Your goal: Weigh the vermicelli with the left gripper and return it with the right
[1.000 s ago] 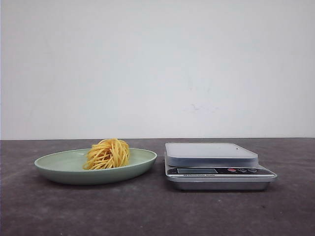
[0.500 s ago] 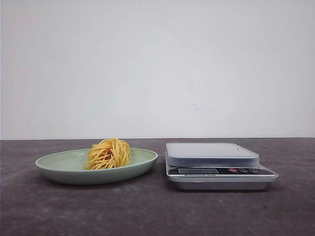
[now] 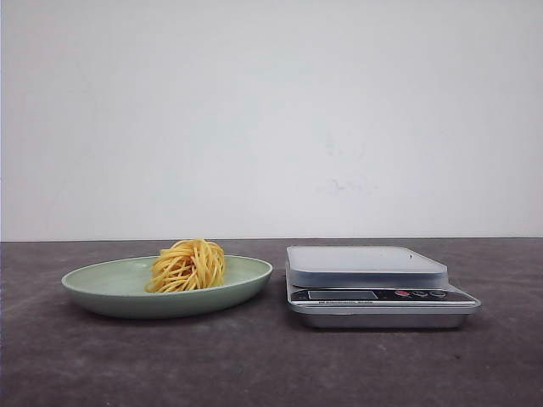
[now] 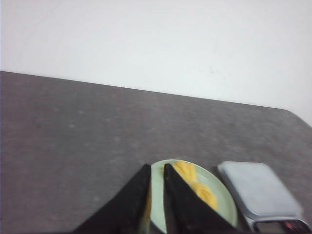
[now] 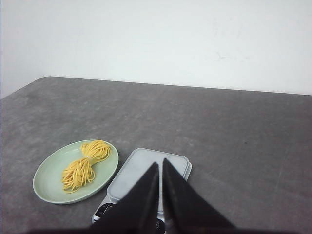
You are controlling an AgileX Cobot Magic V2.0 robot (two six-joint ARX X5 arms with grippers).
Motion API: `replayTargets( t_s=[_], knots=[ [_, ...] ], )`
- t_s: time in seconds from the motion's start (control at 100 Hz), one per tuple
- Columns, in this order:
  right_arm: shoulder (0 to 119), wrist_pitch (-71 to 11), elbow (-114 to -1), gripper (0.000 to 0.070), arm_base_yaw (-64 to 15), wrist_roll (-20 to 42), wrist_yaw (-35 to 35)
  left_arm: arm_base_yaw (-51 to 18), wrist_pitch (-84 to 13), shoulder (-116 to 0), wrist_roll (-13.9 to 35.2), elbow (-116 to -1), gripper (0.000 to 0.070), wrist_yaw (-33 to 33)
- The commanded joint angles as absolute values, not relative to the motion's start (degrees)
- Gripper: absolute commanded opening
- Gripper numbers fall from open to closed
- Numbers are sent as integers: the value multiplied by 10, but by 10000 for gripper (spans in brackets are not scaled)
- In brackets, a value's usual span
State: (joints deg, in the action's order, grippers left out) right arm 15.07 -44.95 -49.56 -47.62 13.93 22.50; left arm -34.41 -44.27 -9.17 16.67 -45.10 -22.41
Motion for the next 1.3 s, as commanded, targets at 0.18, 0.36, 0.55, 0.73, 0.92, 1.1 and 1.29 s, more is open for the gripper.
replayTargets(
  t_s=[0.18, 0.36, 0.55, 0.73, 0.92, 1.1, 1.29],
  knots=[
    [150, -446, -500, 1, -482, 146, 225, -184, -346, -87, 116, -416, 10, -182],
    [150, -446, -500, 1, -482, 146, 225, -64, -251, -58, 65, -322, 10, -73],
    [150, -446, -500, 1, -482, 146, 225, -15, -180, -8, 57, -203, 10, -53],
    [150, -446, -500, 1, -482, 146, 225, -10, -134, -2, 53, -110, 10, -34],
    [150, -446, -500, 1, -482, 146, 225, -9, -80, -2, 50, -45, 10, -25],
    [150, -446, -500, 1, -482, 146, 225, -7, -68, -2, 45, -13, 10, -25],
    [150, -446, -500, 2, -482, 146, 225, -7, -80, -2, 27, -8, 10, -23]
  ],
)
